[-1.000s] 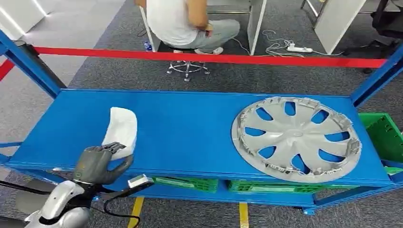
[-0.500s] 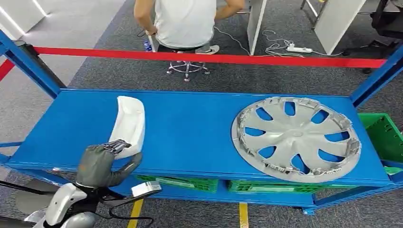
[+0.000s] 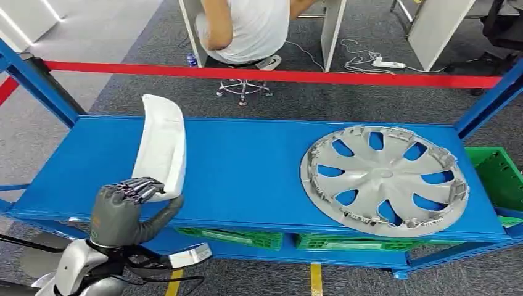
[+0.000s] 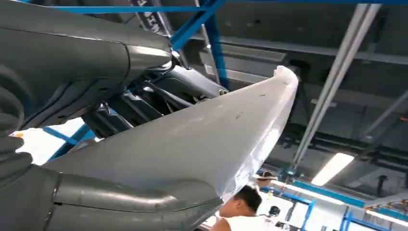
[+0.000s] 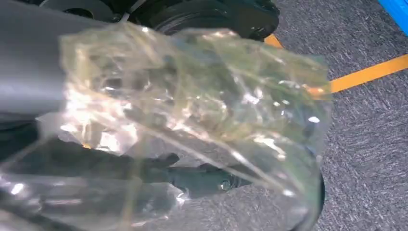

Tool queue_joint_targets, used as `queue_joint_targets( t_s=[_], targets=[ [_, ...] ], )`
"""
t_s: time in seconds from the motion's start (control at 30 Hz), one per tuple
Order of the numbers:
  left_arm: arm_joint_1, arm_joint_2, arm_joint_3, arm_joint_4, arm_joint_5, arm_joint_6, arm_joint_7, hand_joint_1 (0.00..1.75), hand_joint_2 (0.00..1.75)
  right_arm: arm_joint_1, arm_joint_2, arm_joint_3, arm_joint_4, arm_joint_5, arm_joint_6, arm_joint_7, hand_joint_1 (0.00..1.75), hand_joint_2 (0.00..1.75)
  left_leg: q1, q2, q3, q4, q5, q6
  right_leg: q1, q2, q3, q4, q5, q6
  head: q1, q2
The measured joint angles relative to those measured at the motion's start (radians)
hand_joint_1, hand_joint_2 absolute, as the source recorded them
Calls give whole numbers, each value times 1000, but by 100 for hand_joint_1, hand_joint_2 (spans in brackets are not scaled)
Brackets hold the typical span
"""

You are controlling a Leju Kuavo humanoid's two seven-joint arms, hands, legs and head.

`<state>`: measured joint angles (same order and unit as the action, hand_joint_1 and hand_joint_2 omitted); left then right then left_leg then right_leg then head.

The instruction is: Take the parts from the cabinet and place them on the table.

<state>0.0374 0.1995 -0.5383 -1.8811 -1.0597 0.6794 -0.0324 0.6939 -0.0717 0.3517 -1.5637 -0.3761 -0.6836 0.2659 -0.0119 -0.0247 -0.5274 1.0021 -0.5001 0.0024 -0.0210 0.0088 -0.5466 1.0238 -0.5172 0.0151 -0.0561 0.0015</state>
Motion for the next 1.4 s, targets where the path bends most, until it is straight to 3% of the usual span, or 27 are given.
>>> queue_joint_targets(
  t_s=[0.3,0.5,0.8,1.07,1.4],
  targets=[
    [10,-4,10,-14,-41,12,-95,175,175,-3,0,6,6,-26,0,-25,0,0,0,0,0,0,0,0,0,0,0,0,0,0,0,0],
    [-79,41,55,-7,56,13,-161,175,175,-33,-2,20,21,-61,0,-48,0,0,0,0,1,0,0,0,0,0,2,0,0,0,0,0],
    [-92,62,74,6,51,13,-146,175,175,-42,-5,32,34,-80,0,-57,0,0,0,0,2,0,1,0,0,0,2,0,0,0,0,0],
    [-98,86,64,15,63,13,-91,175,175,-44,-5,33,38,-81,0,-56,0,0,0,0,1,0,0,0,0,0,2,0,0,0,0,0],
    [-99,106,52,17,35,13,-105,175,175,-48,-12,41,45,-87,0,-65,0,0,0,0,1,0,0,0,0,0,2,0,0,0,0,0]
  ],
)
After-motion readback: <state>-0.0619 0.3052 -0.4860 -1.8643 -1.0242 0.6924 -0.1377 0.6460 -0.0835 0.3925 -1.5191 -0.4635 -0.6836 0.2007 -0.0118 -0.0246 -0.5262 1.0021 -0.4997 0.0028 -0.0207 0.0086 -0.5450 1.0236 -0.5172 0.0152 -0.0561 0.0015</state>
